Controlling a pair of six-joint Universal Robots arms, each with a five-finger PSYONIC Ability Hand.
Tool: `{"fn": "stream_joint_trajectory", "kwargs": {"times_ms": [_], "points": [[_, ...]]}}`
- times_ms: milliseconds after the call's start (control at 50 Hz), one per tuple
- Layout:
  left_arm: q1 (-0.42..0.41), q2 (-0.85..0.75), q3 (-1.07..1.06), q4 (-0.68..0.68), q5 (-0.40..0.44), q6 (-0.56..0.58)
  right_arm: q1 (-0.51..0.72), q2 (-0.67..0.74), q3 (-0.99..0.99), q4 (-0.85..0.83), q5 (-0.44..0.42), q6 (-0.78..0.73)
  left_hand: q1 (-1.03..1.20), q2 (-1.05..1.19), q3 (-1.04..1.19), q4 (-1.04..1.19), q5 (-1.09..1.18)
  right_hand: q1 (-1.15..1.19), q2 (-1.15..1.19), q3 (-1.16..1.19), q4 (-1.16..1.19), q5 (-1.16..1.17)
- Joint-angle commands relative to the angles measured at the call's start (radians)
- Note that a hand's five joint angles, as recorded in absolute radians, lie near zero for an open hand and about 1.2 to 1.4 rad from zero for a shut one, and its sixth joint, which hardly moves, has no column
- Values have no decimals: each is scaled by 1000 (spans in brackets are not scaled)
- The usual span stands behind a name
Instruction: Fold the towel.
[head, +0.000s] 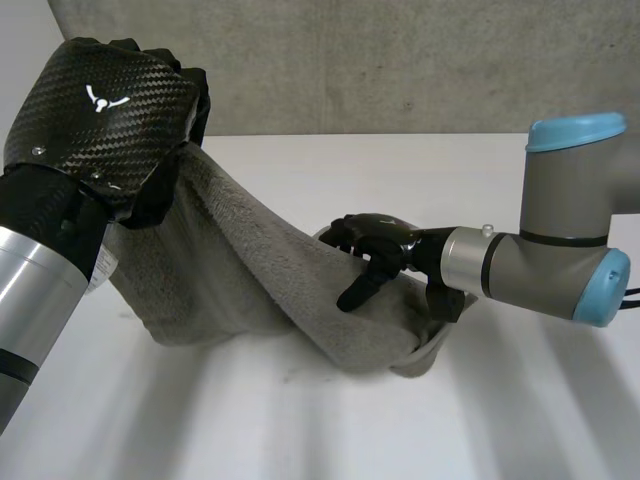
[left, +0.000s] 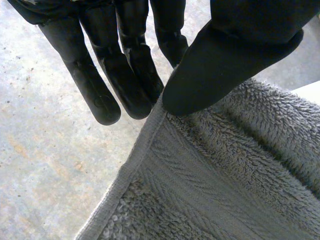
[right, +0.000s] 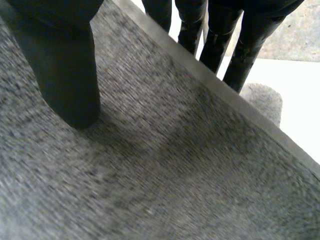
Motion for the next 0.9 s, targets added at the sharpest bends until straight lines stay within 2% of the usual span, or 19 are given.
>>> {"fn": "stream_joint_trajectory", "kwargs": {"times_ms": [20,180,320,360,400,420,460,560,640,700,740,760,780,800,820,840,860,880,900], "points": [[23,8,1,3,1,0,-1,92,-33,5,31,-105,193,178,179,179,183,13,30,18,19,60],[61,8,1,3,2,0,-24,97,-17,6,109,-170,193,178,179,179,183,-8,9,-3,-1,39],[96,5,1,4,7,0,-66,82,19,11,111,-179,193,178,179,179,183,66,83,71,72,113],[110,3,-2,4,8,0,-73,77,30,9,111,-188,193,178,179,179,183,139,156,144,146,186],[139,-6,-5,4,11,-2,-89,68,38,11,120,-222,193,178,179,179,183,428,445,433,435,475],[139,-6,-5,4,11,-2,-89,68,38,11,120,-222,193,178,179,179,183,430,447,435,436,477],[155,-11,-7,6,11,-2,-105,59,29,13,152,-268,193,178,179,179,183,733,750,738,739,780],[202,-60,-4,24,13,-3,-113,22,-20,-1,232,-355,193,178,179,179,183,734,751,739,741,781],[256,-222,57,134,25,0,-109,-3,-88,-43,281,-412,193,178,179,179,183,734,751,739,741,781],[291,-351,163,205,69,-2,-95,-30,-163,-167,321,-426,193,178,179,179,183,734,751,739,741,781],[308,-411,235,245,92,-3,-80,-84,-191,-400,373,-423,193,178,179,179,183,734,751,739,741,781],[319,-457,309,295,108,-15,-79,-84,-191,-402,373,-423,193,178,179,179,183,734,751,739,741,781],[319,-457,309,296,108,-15,-67,-114,-185,-543,407,-426,193,178,179,179,183,734,751,739,741,781],[320,-489,376,364,117,-23,-67,-115,-185,-544,407,-426,193,178,179,179,183,734,751,739,741,781],[325,-511,429,462,117,-34,-55,-145,-163,-689,443,-429,193,178,179,179,183,734,751,739,741,781],[325,-511,429,463,117,-34,-44,-174,-136,-833,482,-426,193,178,179,179,183,734,751,739,741,781],[327,-515,458,577,116,-52,-44,-174,-136,-834,482,-426,193,178,179,179,183,734,751,739,741,781],[327,-515,458,578,116,-52,-41,-205,-99,-947,497,-428,193,178,179,179,183,734,751,739,741,781],[328,-514,461,701,113,-75,-41,-229,-61,-1024,504,-429,193,178,179,179,183,734,751,739,741,781]]}}
